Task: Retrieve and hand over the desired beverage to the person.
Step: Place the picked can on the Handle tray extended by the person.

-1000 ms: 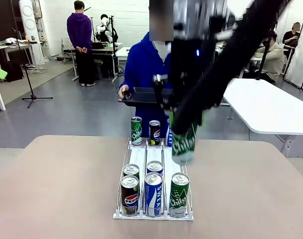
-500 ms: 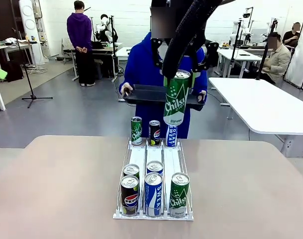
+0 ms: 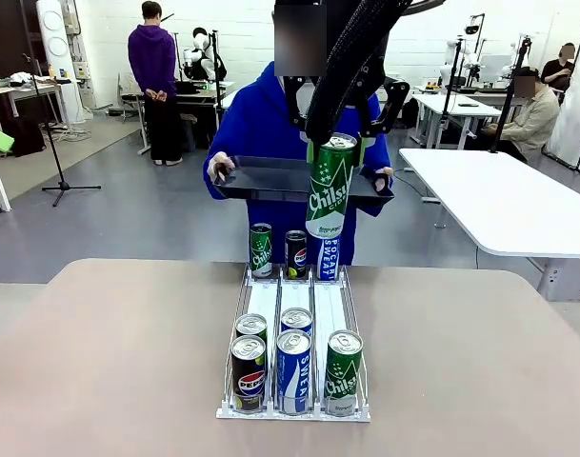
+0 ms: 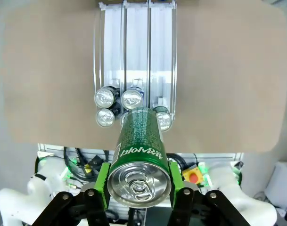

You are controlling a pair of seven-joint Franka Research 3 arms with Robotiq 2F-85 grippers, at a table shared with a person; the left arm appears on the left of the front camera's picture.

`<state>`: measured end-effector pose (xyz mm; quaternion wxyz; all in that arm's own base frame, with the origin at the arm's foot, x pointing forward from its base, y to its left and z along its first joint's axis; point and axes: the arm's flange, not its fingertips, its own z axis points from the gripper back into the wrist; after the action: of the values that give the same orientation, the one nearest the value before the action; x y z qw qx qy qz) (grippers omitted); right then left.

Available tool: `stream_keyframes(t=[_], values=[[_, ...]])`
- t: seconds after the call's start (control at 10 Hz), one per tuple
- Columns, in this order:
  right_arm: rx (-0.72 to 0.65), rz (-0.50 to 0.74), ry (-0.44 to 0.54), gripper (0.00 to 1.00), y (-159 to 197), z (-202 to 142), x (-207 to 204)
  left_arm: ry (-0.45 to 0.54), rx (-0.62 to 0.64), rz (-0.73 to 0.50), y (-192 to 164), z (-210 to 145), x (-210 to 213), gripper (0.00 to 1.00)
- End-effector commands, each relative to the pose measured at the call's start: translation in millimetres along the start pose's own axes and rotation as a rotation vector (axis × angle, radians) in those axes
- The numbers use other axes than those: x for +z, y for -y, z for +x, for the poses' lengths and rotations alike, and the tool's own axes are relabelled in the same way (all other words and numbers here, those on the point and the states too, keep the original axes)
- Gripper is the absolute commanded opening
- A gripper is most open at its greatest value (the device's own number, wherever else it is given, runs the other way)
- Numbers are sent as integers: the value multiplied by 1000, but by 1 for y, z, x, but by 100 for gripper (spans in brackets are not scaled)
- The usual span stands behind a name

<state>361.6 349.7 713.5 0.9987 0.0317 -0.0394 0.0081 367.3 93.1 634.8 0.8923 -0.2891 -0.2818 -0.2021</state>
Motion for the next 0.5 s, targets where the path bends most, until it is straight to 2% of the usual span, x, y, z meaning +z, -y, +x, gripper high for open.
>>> stream_keyframes(t=[0.0,0.4], values=[[-18,-14,14,0,5,-5,0,12,-17,-19,-1,0,1,100],[-18,-14,14,0,5,-5,0,12,-17,-19,-1,0,1,100]])
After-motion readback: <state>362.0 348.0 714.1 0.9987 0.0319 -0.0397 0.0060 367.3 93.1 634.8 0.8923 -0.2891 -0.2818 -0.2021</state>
